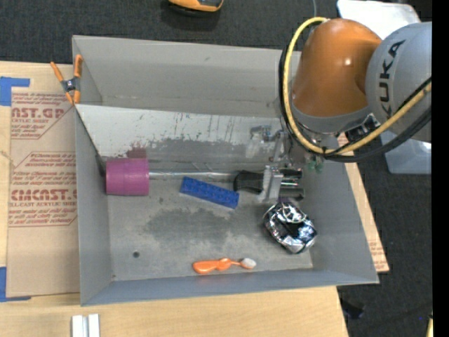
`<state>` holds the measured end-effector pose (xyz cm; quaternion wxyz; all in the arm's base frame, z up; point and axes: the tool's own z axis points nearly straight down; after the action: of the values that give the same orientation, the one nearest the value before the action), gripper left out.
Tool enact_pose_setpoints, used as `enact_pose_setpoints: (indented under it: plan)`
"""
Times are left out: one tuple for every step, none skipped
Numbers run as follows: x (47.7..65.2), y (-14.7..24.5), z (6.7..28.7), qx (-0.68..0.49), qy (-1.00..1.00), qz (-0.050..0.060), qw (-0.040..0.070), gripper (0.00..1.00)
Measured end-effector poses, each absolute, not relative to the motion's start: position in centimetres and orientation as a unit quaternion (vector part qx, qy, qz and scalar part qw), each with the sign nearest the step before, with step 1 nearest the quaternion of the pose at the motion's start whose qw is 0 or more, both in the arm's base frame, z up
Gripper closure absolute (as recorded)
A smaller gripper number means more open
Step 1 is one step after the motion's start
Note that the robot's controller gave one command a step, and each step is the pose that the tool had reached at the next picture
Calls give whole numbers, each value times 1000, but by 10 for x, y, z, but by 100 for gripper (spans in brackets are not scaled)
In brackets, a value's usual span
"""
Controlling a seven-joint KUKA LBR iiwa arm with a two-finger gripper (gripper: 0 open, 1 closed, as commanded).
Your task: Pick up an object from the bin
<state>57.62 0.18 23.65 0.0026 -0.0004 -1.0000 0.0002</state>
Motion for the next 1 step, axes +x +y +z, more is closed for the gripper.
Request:
enact_pose_setpoints:
  plan:
    - [578,2,241,0,-1000,0,-2,0]
